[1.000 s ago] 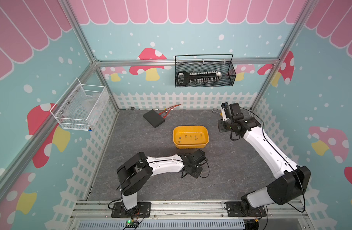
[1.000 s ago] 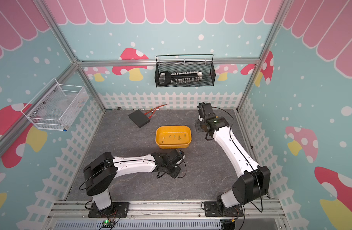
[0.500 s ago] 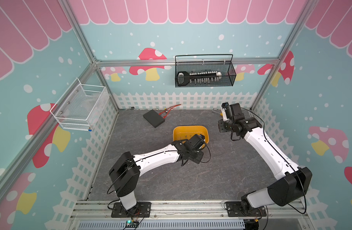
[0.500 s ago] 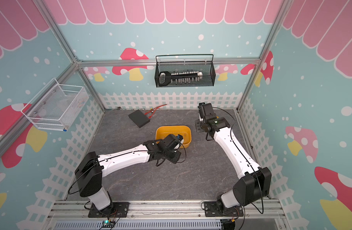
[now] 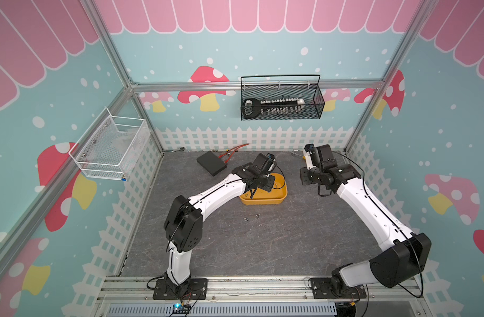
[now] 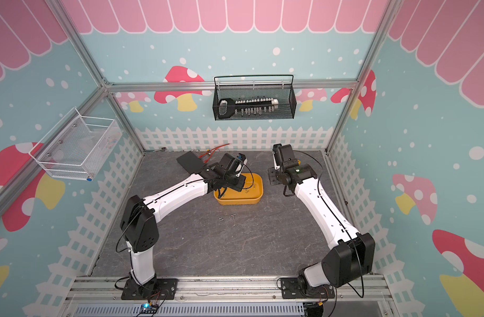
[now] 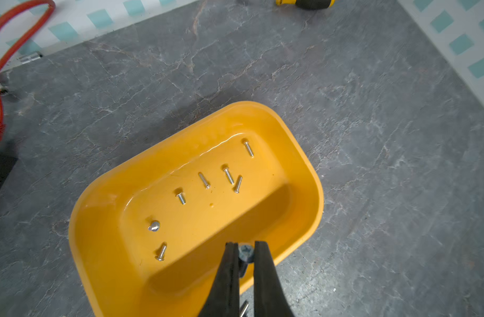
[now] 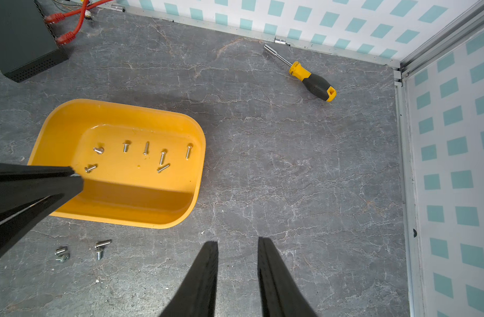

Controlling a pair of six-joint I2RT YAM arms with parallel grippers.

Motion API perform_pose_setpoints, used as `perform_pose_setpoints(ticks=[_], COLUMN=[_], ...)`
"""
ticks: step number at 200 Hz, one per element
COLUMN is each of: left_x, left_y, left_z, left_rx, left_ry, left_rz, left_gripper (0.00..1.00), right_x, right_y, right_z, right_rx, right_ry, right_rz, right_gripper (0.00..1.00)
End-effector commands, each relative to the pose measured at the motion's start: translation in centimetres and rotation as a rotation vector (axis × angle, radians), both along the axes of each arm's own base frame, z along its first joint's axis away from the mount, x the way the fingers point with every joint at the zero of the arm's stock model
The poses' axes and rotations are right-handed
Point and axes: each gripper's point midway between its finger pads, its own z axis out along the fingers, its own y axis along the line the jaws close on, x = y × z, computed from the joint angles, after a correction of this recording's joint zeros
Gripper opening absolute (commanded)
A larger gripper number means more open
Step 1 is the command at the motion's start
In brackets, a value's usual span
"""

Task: Put the screws on the desktop into the storage box
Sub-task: Place the screw in the storage box.

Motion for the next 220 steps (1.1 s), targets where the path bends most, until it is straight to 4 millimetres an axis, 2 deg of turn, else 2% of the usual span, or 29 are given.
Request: perform_pose_setpoints(ticks=[1,41,99,141,220], left_x=[0.6,2.1,4.7,6.1,7.4], left_y=[-0.4,-1.0,-0.8,-1.0,-1.3], left_z=[-2.3,-5.6,-8.0,-10.4,-12.2], left_rx=[0.038,0.055,0.066,0.091,0.093], left_ry=[0.042,0.085,0.099,0.12,0.139], left_rz=[-0.026,-0.016,0.009,0.016,0.011], left_gripper=[0.06,0.05,0.04,0.05,0.06], right_x=[-0.4,-0.7,-1.0,-1.0,-1.4], right_y=[-0.3,-0.4,-0.5,-0.6,-1.1], right_z=[0.4,0.0,-0.5,-0.8,-1.0], right_rx=[0.013,0.008,0.002,0.002,-0.004], right_ry=[-0.015,-0.007,-0.002,0.001,0.006], right_rz=[-0.004,-0.002,-0.005,-0.01,-0.02], right_gripper=[0.31,0.31,0.31,0.31,0.32])
